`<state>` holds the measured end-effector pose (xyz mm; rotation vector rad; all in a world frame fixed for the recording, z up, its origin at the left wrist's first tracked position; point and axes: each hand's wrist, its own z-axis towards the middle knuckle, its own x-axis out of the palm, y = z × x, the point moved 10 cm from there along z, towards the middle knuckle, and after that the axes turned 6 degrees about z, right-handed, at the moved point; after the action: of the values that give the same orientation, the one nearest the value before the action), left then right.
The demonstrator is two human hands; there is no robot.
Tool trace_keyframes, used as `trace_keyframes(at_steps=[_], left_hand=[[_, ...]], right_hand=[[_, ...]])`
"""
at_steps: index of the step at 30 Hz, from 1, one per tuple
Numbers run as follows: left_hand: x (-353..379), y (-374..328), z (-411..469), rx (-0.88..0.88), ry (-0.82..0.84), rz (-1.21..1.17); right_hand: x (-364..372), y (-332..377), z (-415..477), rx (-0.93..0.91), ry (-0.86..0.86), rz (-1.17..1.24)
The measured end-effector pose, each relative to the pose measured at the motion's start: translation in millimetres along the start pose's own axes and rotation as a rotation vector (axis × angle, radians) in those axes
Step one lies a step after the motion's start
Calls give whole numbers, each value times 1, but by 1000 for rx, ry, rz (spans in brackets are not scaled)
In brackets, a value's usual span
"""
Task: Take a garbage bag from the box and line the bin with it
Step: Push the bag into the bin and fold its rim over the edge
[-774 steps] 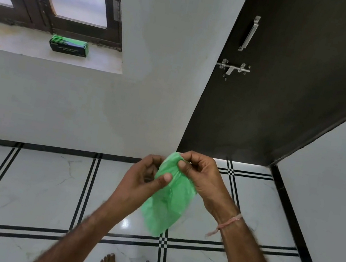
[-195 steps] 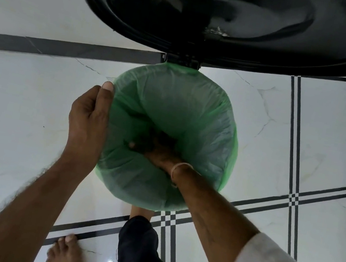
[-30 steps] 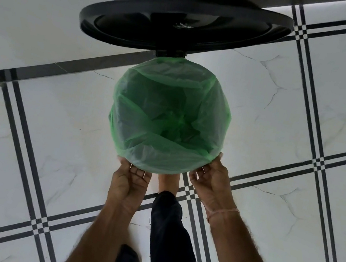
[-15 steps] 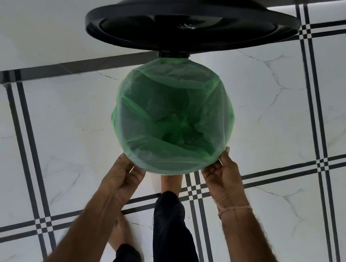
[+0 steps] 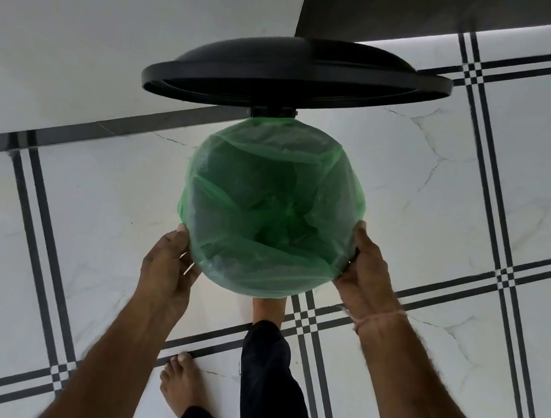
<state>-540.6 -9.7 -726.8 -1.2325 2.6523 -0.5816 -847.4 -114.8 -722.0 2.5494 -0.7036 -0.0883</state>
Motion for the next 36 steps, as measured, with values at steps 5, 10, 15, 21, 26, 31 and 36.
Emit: trace_keyframes(at_steps=[5,10,15,21,26,31,36], left_hand=[[-8,-29,5,185,-203,85],[27,-79,13,415,-112,269],[35,-69,41,43,64,140],[47,-90,52,95,159,339],[109,-138,62,313,318,554],[124,-145,79,302,319,504],[127,-127,90,31,329,558]], right_hand=[[-5,51,0,-358,-273,-322],[45,79,14,-504,-86,-394],[56,62,45,-140,22,-304],[69,83,55,-194,20,-528],[140,110,53,-458,322,-578],[166,109,65,-330,424,-644],[165,99,84,-62,329,-796]])
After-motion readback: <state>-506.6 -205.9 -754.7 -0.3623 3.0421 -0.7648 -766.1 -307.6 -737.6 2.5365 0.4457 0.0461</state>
